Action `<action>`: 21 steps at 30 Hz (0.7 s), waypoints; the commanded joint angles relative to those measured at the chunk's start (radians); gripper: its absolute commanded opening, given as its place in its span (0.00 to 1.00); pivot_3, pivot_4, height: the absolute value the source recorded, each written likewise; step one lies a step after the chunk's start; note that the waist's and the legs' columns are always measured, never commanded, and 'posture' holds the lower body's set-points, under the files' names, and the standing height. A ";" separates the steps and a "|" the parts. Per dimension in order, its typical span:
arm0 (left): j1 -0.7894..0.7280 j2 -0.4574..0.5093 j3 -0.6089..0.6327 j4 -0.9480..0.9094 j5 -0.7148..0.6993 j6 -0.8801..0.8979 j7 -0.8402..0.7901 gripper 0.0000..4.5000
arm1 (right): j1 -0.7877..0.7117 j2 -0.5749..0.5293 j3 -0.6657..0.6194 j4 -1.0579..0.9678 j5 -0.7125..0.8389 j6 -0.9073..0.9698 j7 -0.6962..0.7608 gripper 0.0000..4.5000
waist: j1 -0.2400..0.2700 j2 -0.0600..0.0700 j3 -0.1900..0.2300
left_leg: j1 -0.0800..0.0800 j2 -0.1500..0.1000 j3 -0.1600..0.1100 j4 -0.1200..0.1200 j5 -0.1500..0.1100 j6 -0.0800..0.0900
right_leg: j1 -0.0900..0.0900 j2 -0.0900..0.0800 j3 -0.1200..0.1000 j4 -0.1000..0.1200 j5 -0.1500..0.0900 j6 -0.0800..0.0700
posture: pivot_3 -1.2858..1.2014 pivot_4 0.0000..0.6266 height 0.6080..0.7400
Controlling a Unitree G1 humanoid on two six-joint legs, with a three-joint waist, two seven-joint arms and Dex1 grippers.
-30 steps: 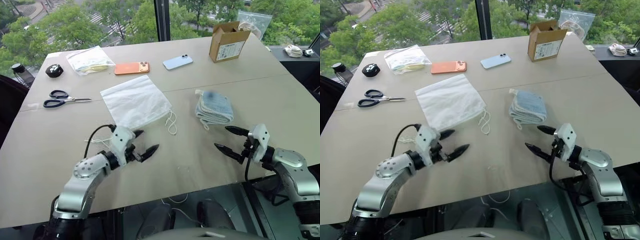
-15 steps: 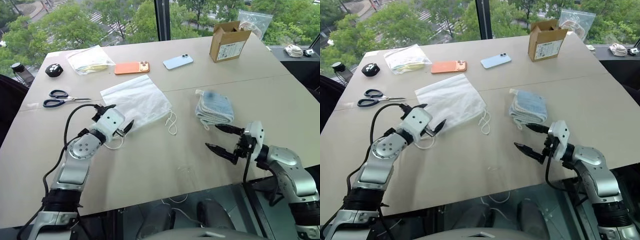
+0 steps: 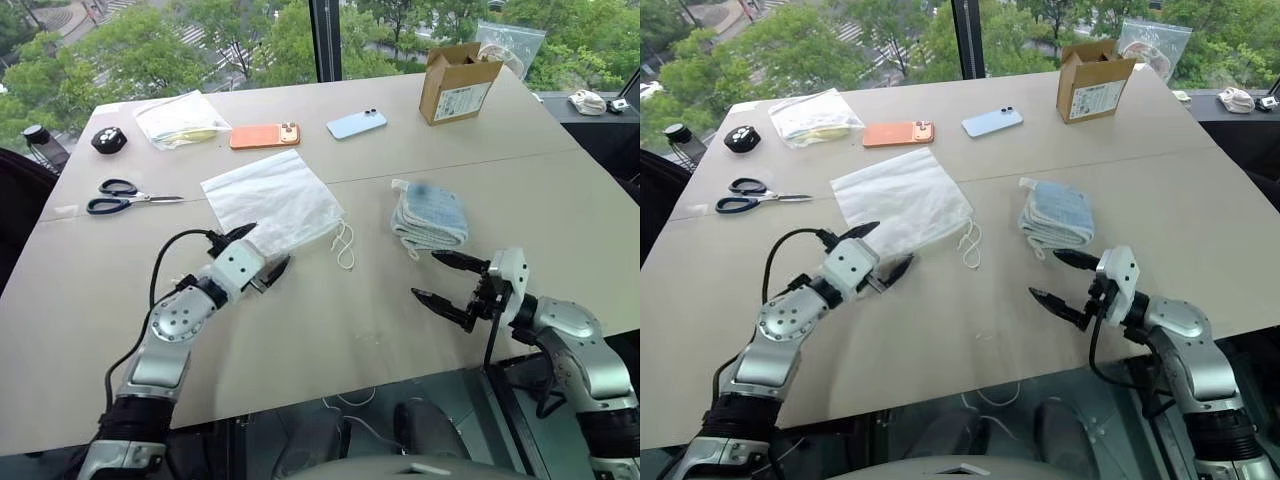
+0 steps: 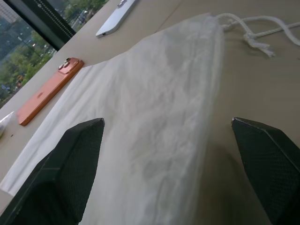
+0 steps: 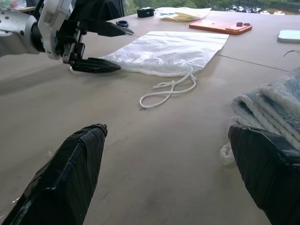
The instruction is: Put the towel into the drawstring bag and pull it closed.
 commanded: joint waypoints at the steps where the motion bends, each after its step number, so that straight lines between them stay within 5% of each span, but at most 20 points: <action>1: -0.001 -0.005 -0.004 0.001 0.055 -0.030 0.049 0.99 | 0.003 0.002 -0.013 -0.028 0.007 -0.018 -0.008 1.00 | 0.000 0.000 0.000 | 0.000 0.000 0.000 0.000 0.000 0.000 | 0.000 0.000 0.000 0.000 0.000 0.000 | 0.52 0.24 1.00; 21: -0.029 -0.017 0.012 0.051 0.194 0.034 0.200 0.99 | -0.008 -0.007 -0.010 -0.038 0.006 -0.009 -0.022 1.00 | -0.001 0.000 0.000 | 0.000 0.000 0.000 0.001 0.000 0.000 | 0.000 0.000 0.000 0.001 0.000 0.000 | 0.52 0.24 1.00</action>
